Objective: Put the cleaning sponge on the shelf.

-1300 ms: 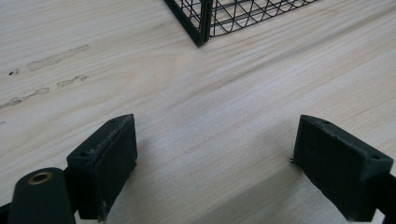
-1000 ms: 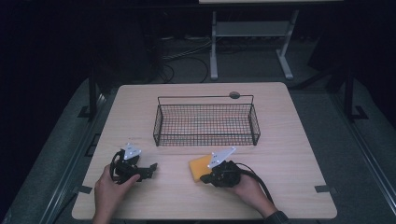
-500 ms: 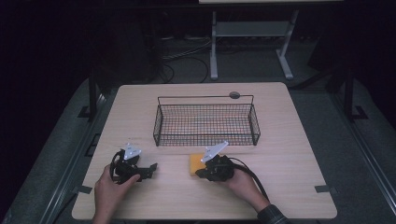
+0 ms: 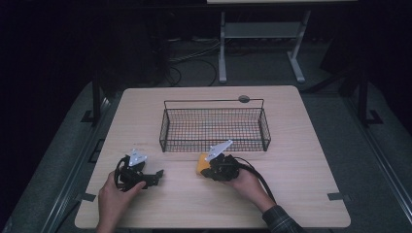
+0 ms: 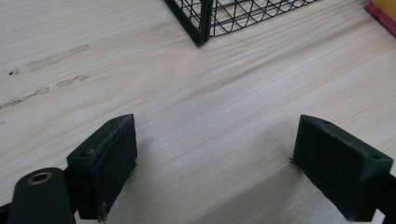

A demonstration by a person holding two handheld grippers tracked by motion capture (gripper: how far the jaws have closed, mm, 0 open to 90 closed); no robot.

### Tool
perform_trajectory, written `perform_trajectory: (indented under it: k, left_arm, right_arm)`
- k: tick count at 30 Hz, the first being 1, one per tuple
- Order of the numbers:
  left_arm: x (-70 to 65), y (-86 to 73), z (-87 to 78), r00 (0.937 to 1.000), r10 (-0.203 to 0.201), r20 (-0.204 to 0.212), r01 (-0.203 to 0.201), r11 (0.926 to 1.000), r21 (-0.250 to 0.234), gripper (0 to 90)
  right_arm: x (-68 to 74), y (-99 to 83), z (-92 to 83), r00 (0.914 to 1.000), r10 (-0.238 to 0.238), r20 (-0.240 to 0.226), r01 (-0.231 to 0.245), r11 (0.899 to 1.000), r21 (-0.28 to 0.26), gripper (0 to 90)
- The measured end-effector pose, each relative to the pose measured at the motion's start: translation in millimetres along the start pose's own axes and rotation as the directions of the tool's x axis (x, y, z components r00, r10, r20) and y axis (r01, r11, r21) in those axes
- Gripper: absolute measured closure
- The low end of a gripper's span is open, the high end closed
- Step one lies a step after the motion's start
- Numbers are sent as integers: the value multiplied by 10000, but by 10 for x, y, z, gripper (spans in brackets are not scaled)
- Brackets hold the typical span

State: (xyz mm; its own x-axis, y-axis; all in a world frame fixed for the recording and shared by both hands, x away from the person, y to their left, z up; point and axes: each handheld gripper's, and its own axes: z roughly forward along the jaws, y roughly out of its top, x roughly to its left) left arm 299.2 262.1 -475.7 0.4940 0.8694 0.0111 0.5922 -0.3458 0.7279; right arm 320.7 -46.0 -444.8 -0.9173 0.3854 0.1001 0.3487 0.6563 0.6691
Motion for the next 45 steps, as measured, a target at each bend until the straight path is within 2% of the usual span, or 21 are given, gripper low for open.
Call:
perform_trajectory:
  k: [6,12,15,23,29,30,31,35,39,45]
  left_arm:
    - [0,0,0,10000,3,0,-3,10000,-3,127]
    - [-2,0,1,10000,-22,1,22,10000,-18,127]
    - [0,0,0,10000,-4,1,4,10000,-1,127]
    - [0,0,0,10000,-2,1,2,10000,-1,127]
    - [-1,0,0,10000,-8,0,8,10000,-1,127]
    - [-1,0,0,10000,-8,0,8,10000,-1,127]
    - [0,1,-2,10000,-4,5,4,10000,24,126]
    - [0,1,-2,10000,-5,1,5,10000,23,127]
    - [1,1,-1,10000,11,2,-11,10000,22,126]
    - [1,1,-2,10000,17,-3,-17,10000,25,127]
  right_arm:
    - [-16,19,-27,10000,58,-73,-59,10000,-67,892]
    - [-28,19,-134,9999,97,-143,-98,9999,-55,792]
    - [-38,22,-164,9999,102,-105,-102,9999,-30,773]
    - [-94,38,-274,9999,159,34,-160,9998,107,629]
    - [-164,64,-323,9997,53,250,-63,9991,408,474]
    - [-164,64,-323,9997,53,250,-63,9991,408,474]
    - [-180,82,-328,9994,-92,331,72,9983,580,406]
    - [-219,117,-322,9986,-376,381,337,9945,992,290]
    - [-250,157,-308,9976,-539,428,477,9897,1346,240]
    - [-290,231,-267,9958,-819,410,736,9819,1744,225]
